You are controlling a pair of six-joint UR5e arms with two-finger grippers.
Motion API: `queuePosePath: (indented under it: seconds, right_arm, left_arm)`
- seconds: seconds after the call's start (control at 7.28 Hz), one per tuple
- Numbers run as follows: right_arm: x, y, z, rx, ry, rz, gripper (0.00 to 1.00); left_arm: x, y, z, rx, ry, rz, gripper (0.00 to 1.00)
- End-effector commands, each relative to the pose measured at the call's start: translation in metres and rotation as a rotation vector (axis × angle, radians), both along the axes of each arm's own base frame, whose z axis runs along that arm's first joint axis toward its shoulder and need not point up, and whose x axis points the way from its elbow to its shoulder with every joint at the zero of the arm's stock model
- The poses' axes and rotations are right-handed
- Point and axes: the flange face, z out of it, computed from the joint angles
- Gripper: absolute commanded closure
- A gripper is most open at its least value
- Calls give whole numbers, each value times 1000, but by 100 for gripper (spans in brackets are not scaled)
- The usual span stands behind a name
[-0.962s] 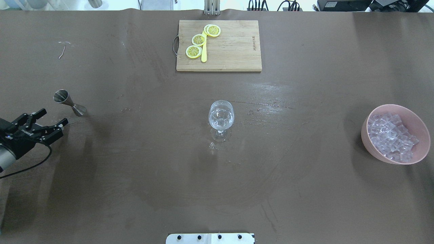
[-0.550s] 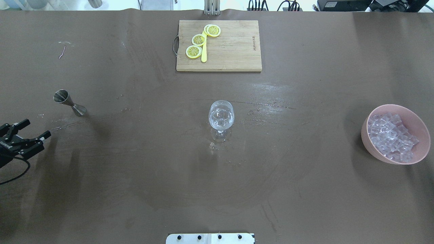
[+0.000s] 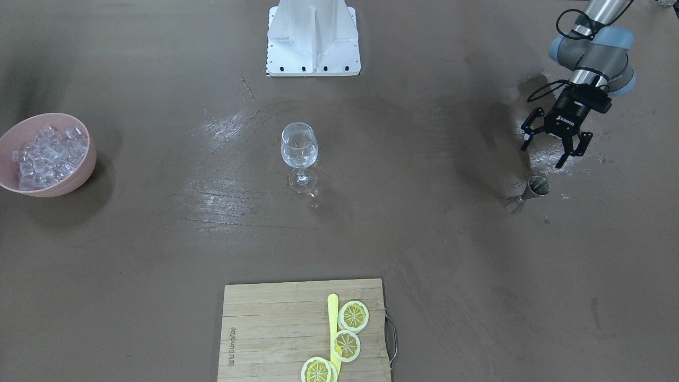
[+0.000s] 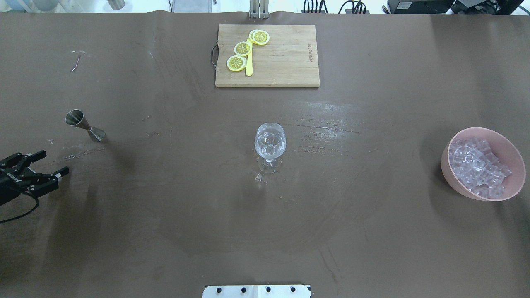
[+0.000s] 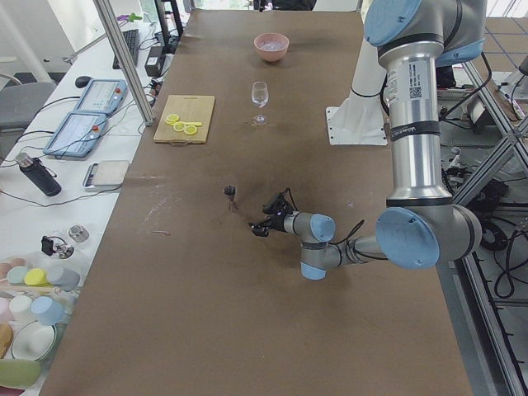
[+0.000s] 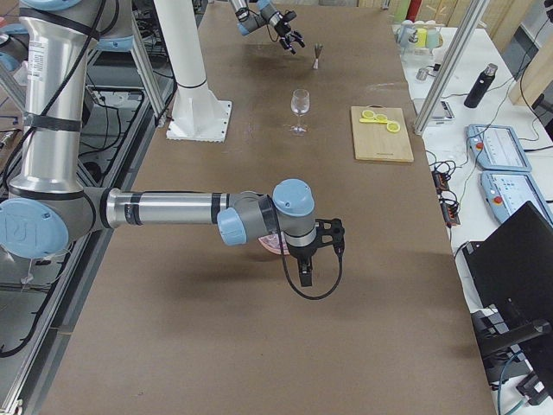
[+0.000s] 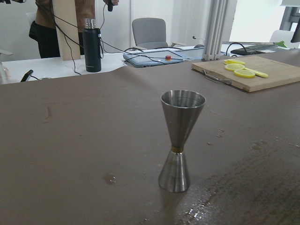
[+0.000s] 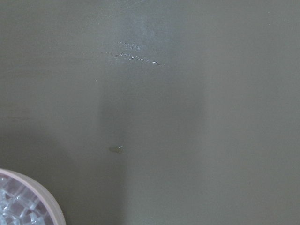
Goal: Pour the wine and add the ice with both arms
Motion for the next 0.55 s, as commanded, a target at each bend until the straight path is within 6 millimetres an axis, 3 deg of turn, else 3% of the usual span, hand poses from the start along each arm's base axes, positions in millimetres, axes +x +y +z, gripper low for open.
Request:
queuePosePath:
  seconds: [0.0,0.27,0.41]
  right_arm:
    - [-1,0,1,-2,0,-2,0]
    - [-1,0,1,2,0,0,0]
    - [-1,0,0,4,0,-2,0]
  left_arm:
    - [-53,-86,-41,-68,-107,75,2]
    - [-131,-149,-66,-138,-153,191,2]
    - [-164,-165,-70,-191,-173,229,2]
